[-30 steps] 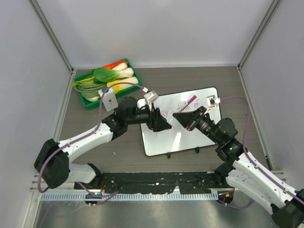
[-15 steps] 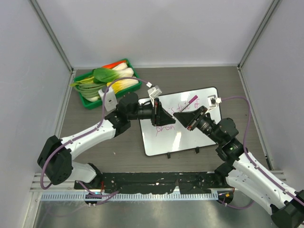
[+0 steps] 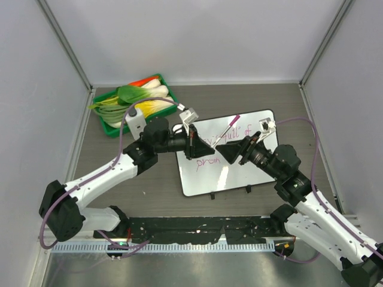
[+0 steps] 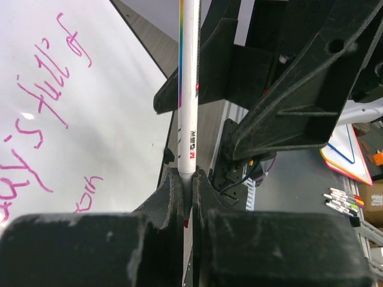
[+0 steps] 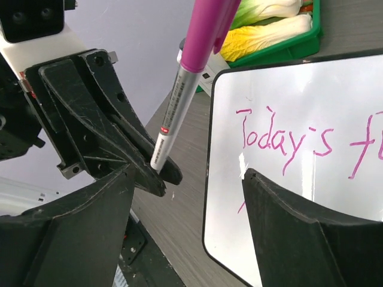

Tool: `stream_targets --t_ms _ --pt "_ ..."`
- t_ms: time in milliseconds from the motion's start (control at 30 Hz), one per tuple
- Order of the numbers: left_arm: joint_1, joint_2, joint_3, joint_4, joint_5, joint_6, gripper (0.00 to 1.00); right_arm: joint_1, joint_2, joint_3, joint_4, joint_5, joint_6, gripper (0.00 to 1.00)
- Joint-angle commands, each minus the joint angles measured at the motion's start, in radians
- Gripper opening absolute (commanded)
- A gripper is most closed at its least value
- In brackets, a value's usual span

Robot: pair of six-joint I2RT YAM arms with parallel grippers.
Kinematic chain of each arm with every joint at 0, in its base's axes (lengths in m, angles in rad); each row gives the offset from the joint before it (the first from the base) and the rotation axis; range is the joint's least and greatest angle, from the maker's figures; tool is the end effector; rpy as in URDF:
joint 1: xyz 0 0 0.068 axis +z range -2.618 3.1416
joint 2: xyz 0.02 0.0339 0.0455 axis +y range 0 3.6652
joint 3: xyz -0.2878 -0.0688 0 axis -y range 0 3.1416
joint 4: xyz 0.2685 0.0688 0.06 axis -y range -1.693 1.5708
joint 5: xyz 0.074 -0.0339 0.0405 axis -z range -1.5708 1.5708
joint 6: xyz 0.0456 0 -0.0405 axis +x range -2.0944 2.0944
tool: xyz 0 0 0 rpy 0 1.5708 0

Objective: Write a sentence on the whiteboard

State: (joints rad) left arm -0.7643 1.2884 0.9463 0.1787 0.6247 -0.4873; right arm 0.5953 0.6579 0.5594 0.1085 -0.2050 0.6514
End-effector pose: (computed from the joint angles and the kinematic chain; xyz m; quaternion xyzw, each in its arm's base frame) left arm 0.2143 -0.2423 0.3383 0.2971 0.6912 -0.5506 0.3618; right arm 0.1472 0.1109 0.3240 -0.0531 0.7016 0.4711 0.5319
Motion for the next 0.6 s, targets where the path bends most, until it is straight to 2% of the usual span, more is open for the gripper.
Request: stream_targets --t_ms 0,67,167,200,300,400,567 --pt "0.003 -0.090 0.060 -0.109 -0.033 0.065 0.00 -0.025 -0.023 0.077 -0.061 -0.100 -0.110 0.78" --pt "0.003 -0.110 0.074 -0.146 -0.001 0.087 0.00 -0.037 -0.021 0.071 -0.031 -0.184 -0.115 0.78" --pt "0.003 -0.126 0.091 -0.162 0.088 0.114 0.00 -0.048 -0.026 0.030 0.113 -0.327 -0.061 0.78" --pt "0.003 -0.127 0.098 -0.168 0.117 0.121 0.00 -0.048 -0.021 0.024 0.188 -0.390 -0.032 0.75" --pt "0.003 -0.135 0.111 -0.167 0.191 0.124 0.00 -0.048 0.009 0.019 0.269 -0.480 0.022 0.72" --pt "0.003 -0.123 0.129 -0.163 0.253 0.122 0.00 -0.049 0.035 0.010 0.377 -0.522 0.085 0.67" --pt "0.002 -0.100 0.154 -0.200 0.303 0.131 0.00 -0.048 0.061 0.034 0.372 -0.527 0.080 0.65"
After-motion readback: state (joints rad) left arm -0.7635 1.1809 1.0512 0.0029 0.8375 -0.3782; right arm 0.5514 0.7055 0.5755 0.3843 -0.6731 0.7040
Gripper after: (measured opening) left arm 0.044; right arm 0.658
